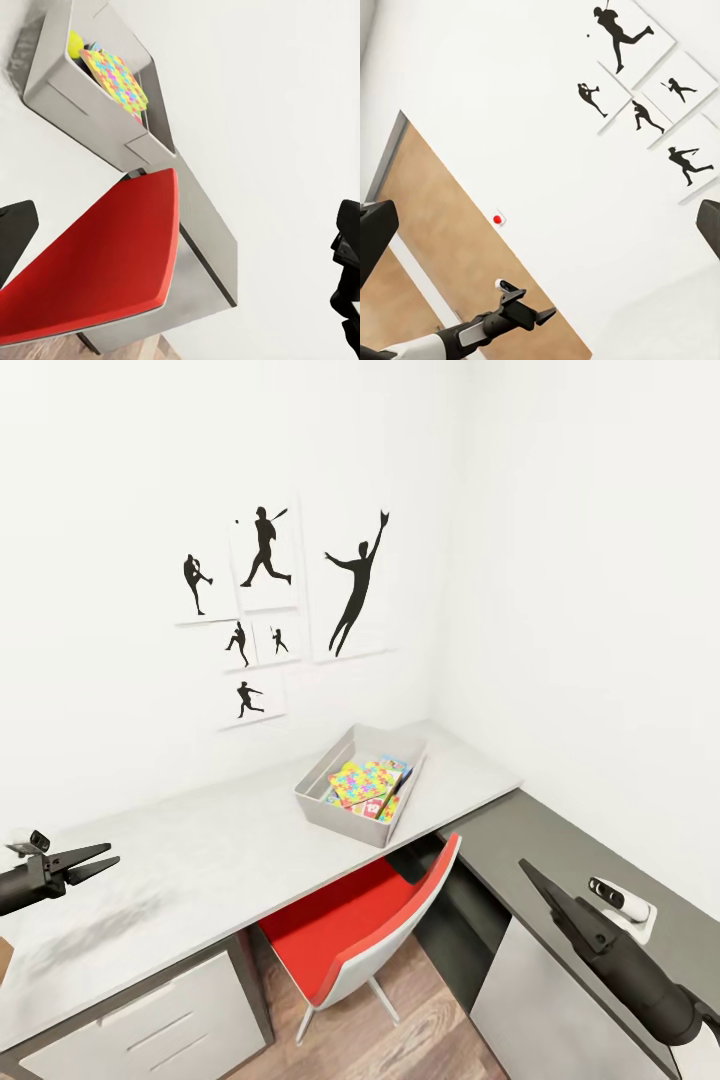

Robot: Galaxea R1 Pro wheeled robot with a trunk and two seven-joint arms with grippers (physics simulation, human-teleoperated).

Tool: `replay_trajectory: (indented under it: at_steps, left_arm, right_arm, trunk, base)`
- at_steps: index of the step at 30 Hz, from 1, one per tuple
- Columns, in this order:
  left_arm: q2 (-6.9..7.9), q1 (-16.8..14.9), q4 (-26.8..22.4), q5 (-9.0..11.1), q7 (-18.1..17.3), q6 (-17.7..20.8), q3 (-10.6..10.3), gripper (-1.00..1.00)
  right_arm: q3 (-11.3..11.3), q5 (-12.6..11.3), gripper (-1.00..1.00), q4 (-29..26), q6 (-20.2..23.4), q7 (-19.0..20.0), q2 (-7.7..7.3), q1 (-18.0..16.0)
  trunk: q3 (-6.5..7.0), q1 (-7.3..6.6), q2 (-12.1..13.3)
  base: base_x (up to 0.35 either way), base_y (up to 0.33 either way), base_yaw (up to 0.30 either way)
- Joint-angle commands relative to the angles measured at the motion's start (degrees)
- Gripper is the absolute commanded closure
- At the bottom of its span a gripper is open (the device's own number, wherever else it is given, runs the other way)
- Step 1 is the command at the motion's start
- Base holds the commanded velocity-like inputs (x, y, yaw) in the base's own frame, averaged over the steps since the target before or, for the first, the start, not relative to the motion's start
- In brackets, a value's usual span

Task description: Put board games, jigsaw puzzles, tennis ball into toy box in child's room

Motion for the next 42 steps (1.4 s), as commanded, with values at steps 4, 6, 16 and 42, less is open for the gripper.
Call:
replay_trajectory:
  at_steps: [4, 6, 16, 42]
  left_arm:
    - [0.01, 0.0, 0.0, 0.0, -0.2, 0.6, 0.0, -1.0]
    - [0.01, 0.0, 0.0, 0.0, -0.2, 0.6, 0.0, -1.0]
    - [0.01, 0.0, 0.0, 0.0, -0.2, 0.7, 0.0, -1.0]
    - [0.01, 0.0, 0.0, 0.0, -0.2, 1.7, 0.0, -1.0]
  right_arm:
    - [0.0, -0.3, -1.0, 0.0, 0.5, 0.1, -0.01, 0.0]
    - [0.0, -0.3, -1.0, 0.0, 0.5, 0.1, -0.01, 0.0]
    - [-0.1, -0.3, -1.0, 0.0, 0.4, -0.1, 0.05, 0.0]
    - [-0.1, -0.3, -1.0, 0.0, 0.4, -0.6, 0.17, 0.0]
  trunk:
    - [-0.13, 0.04, -0.1]
    - [-0.13, 0.04, -0.1]
    - [-0.13, 0.04, -0.1]
    - [-0.05, 0.04, -0.1]
  base:
    - [0.0, 0.0, 0.0]
    - [0.0, 0.0, 0.0]
    - [0.0, 0.0, 0.0]
    - [-0.165, 0.002, 0.0]
